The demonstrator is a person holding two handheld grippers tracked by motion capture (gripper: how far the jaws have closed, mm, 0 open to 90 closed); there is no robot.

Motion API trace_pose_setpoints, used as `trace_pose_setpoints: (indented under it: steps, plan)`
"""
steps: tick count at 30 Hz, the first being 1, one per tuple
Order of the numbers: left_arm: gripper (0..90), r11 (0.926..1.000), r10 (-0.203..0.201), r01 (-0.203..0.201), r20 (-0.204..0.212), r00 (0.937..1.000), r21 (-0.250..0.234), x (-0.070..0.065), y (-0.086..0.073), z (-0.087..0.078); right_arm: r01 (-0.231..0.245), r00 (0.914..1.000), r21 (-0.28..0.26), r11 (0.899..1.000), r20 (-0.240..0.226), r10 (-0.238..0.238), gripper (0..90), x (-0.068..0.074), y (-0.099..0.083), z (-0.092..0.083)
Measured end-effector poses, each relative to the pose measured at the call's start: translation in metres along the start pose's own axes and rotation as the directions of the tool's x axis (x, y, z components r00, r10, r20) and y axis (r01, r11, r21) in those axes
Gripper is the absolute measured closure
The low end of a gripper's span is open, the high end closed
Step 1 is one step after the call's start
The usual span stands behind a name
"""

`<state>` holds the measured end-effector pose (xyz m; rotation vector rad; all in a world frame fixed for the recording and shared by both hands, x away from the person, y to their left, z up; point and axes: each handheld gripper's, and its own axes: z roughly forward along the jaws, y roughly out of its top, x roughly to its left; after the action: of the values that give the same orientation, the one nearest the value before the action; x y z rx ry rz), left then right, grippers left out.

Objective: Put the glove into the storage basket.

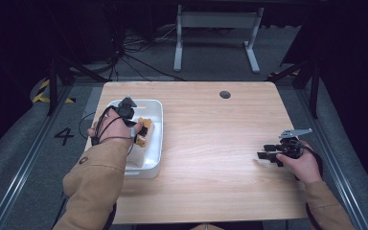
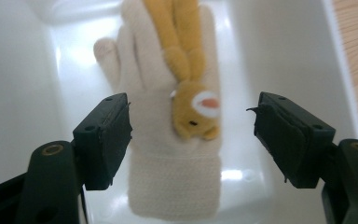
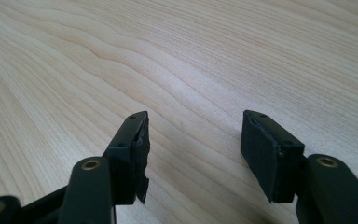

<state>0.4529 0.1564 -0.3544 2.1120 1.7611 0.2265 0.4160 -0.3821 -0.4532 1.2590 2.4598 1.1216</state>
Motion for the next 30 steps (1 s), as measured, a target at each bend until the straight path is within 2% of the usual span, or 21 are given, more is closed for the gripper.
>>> trace_pose_setpoints:
  steps: [2, 4, 7, 12, 15, 16, 18, 19, 21, 22, 24, 28, 30]
  plan:
    - [29.9, 0.9989, 0.030, -0.029, 0.017, 0.9994, -0.036, -0.002, 0.000, -0.006, 0.004, 1.0000, -0.003, 1.000, -0.003, -0.004, 43.1, 0.000, 0.000, -0.001]
    - [30.9, 0.9932, 0.063, -0.058, 0.050, 0.9968, -0.101, -0.003, -0.001, -0.012, 0.006, 1.0000, -0.004, 1.000, 0.000, -0.006, 43.0, 0.000, 0.000, -0.001]
    - [33.6, 0.9867, 0.093, -0.080, 0.088, 0.9918, -0.142, -0.004, -0.003, -0.020, 0.000, 1.0000, -0.006, 1.000, 0.001, 0.000, 42.6, 0.000, 0.000, -0.001]
    - [34.4, 0.9664, 0.149, -0.118, 0.123, 0.9811, -0.228, -0.011, -0.009, -0.034, 0.008, 1.0000, -0.012, 1.000, 0.003, -0.008, 42.6, 0.001, 0.000, -0.002]
    - [34.6, 0.9545, 0.188, -0.151, 0.128, 0.9737, -0.257, -0.017, -0.013, -0.039, 0.009, 1.0000, -0.015, 1.000, 0.001, -0.009, 42.6, 0.000, 0.001, -0.002]
    - [34.8, 0.9465, 0.209, -0.165, 0.136, 0.9684, -0.277, -0.021, -0.015, -0.042, 0.009, 1.0000, -0.018, 1.000, 0.004, -0.009, 42.6, 0.001, 0.001, -0.002]
    - [34.7, 0.9375, 0.234, -0.183, 0.149, 0.9606, -0.296, -0.026, -0.017, -0.045, 0.008, 1.0000, -0.025, 1.000, 0.001, -0.008, 42.4, 0.001, 0.001, -0.003]
    - [34.7, 0.9268, 0.264, -0.202, 0.166, 0.9501, -0.316, -0.033, -0.019, -0.047, 0.010, 0.9999, -0.027, 1.000, 0.000, -0.010, 42.4, 0.001, 0.001, -0.003]
    - [34.5, 0.9162, 0.292, -0.219, 0.187, 0.9379, -0.335, -0.041, -0.019, -0.049, 0.019, 0.9998, -0.037, 0.999, 0.000, -0.019, 42.4, 0.001, 0.002, -0.004]
    - [35.0, 0.9082, 0.309, -0.230, 0.190, 0.9318, -0.350, -0.046, -0.019, -0.049, 0.020, 0.9998, -0.038, 0.999, -0.001, -0.020, 42.3, 0.001, 0.002, -0.004]
    - [34.8, 0.8901, 0.346, -0.252, 0.205, 0.9155, -0.380, -0.057, -0.019, -0.049, 0.022, 0.9998, -0.037, 0.999, 0.000, -0.022, 42.3, 0.002, 0.002, -0.004]
    - [34.1, 0.8641, 0.411, -0.295, 0.234, 0.8810, -0.408, -0.077, -0.021, -0.047, 0.022, 0.9997, -0.042, 0.999, -0.003, -0.023, 42.3, 0.002, 0.002, -0.004]
    - [34.1, 0.8556, 0.432, -0.299, 0.267, 0.8612, -0.423, -0.087, -0.023, -0.045, 0.025, 0.9997, -0.046, 0.999, -0.004, -0.025, 42.2, 0.002, 0.002, -0.004]
